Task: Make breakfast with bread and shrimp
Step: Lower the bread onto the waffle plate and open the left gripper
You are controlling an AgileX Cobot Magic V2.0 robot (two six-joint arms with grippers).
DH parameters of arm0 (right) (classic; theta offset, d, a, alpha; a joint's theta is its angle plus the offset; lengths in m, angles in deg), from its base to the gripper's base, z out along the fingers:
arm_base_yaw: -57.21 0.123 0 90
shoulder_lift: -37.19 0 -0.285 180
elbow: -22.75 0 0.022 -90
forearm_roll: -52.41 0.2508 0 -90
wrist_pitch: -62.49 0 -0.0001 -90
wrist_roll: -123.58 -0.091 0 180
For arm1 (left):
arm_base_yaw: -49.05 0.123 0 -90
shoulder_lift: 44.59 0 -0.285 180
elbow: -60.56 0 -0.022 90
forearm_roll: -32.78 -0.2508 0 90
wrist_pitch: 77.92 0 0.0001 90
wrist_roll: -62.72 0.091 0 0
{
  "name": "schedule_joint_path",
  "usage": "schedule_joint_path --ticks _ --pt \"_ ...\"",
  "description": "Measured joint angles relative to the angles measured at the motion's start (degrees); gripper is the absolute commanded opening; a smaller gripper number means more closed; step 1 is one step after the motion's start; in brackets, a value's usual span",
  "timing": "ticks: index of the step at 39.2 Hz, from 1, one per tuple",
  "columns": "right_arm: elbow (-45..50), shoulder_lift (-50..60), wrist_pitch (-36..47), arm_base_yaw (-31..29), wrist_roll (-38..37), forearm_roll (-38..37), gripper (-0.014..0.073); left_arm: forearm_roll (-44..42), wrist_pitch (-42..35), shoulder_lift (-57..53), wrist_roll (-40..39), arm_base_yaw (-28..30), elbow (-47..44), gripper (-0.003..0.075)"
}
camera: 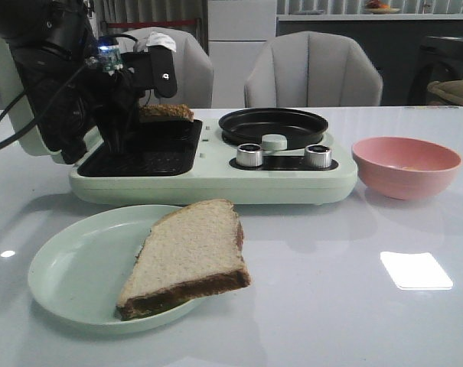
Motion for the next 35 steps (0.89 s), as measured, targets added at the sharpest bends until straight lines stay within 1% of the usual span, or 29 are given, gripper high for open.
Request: schedule_joint_path --ticks 3,5,6,8,11,17,19,22,29,35 --pt "0.0 0.0 0.0 0.0 0.0 0.0 0.0164 0.0 0.0 0.0 0.0 0.0 -1.49 0.0127" --pt "0.0 0.0 0.0 0.0 0.0 0.0 0.0164 0.0 0.0 0.0 -0.11 0.0 -1.77 0.0148" --pt "0.0 0.0 0.0 0.0 0.0 0.0 0.0164 0.0 0.0 -0.11 -0.11 0.0 -1.86 0.017" --pt "0.0 0.0 0.0 0.0 0.0 0.0 0.0164 0.0 0.0 -0.12 -0.11 0.0 -1.99 0.0224" --pt "0.0 0.0 0.0 0.0 0.0 0.0 0.0164 0.0 0.0 -0.19 -0.11 0.0 -2.03 0.0325" --pt "0.0 0.0 0.0 0.0 0.0 0.0 0.0164 0.0 0.0 -0.36 -0.11 0.0 -2.03 0.0568" --pt "0.0 0.0 0.0 0.0 0.0 0.0 0.0164 0.0 0.11 -0.62 -0.11 0.03 -1.78 0.0619" --pt "0.0 0.0 0.0 0.0 0.0 0.0 0.0164 0.0 0.69 -1.16 -0.19 0.13 -1.65 0.0645" --pt "0.0 0.0 0.0 0.0 0.0 0.0 0.0164 0.0 2.58 -1.98 -0.19 0.13 -1.8 0.0639" --pt "0.0 0.0 0.0 0.0 0.0 0.0 0.0164 0.0 2.81 -3.84 -0.24 0.02 -4.33 0.0639"
